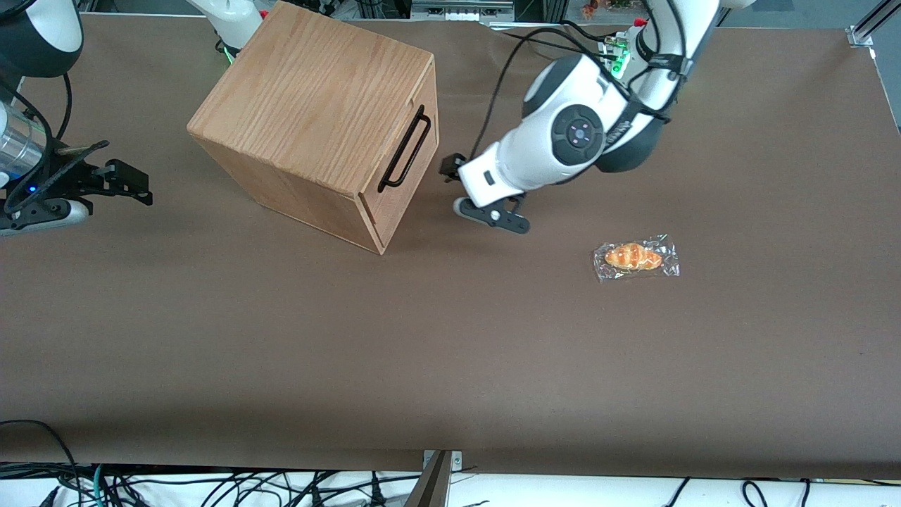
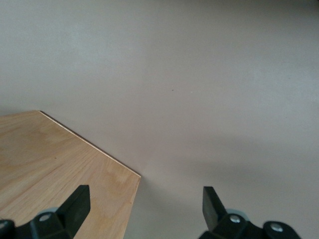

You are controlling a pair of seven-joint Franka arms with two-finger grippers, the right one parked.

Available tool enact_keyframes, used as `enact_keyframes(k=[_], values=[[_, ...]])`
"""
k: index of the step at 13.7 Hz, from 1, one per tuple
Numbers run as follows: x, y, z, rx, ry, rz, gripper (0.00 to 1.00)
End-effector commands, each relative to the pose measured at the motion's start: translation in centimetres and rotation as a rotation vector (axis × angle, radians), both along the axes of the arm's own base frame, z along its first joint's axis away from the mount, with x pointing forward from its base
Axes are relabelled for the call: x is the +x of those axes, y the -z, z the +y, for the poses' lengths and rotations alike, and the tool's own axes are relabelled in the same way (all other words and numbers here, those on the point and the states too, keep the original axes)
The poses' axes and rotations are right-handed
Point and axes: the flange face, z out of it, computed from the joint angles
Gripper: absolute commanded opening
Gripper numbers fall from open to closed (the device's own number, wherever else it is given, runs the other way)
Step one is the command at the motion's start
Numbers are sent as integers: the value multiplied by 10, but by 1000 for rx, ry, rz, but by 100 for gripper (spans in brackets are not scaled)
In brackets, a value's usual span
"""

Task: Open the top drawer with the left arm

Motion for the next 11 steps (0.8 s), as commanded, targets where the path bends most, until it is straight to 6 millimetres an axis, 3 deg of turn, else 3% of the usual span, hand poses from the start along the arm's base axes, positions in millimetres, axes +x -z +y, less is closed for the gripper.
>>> enact_keyframes(k=[1, 7, 9, 11], values=[[-6, 8, -29, -49, -16, 16, 100], [-31, 27, -64, -61, 1, 42, 100], [-34, 45, -69, -38, 14, 57, 100], [-34, 49, -69, -35, 16, 59, 100]])
